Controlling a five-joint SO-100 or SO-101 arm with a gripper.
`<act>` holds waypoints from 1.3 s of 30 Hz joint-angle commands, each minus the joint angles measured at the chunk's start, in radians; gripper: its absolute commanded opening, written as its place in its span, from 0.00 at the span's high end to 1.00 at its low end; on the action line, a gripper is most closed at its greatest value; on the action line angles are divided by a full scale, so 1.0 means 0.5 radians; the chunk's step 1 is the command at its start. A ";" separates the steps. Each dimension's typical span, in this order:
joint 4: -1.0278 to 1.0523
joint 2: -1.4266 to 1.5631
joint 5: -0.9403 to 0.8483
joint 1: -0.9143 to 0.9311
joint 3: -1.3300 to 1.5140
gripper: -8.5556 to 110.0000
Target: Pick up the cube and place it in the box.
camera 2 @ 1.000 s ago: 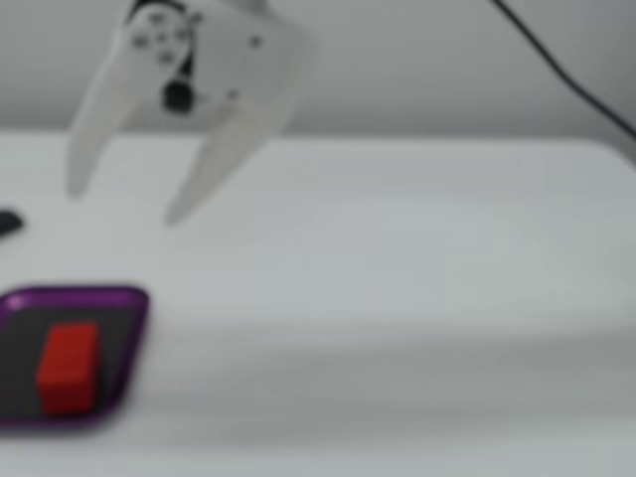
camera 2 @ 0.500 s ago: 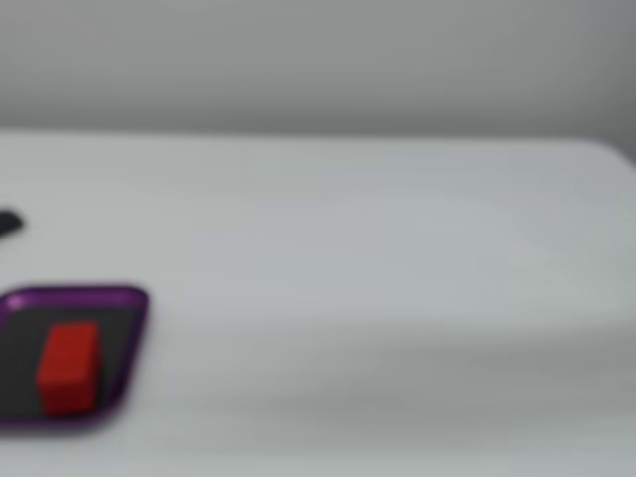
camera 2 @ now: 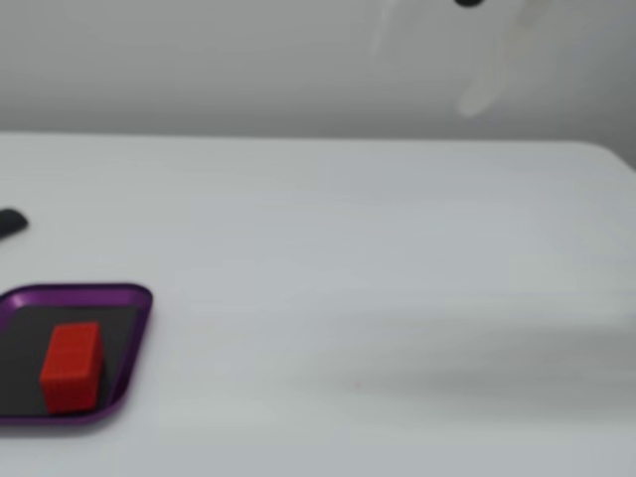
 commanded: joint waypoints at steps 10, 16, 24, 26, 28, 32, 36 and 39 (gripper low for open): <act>-0.647 1.344 -0.006 0.236 1.528 0.77; -0.770 1.933 0.025 0.267 2.175 0.76; -0.746 2.258 0.034 0.258 2.669 0.77; -0.739 2.215 0.034 0.261 2.669 0.77; -0.663 2.203 0.034 0.255 2.663 0.77; -0.580 2.203 0.034 0.264 2.660 0.90; -0.561 2.203 0.052 0.267 2.660 0.93; -0.561 2.203 0.123 0.267 2.660 0.93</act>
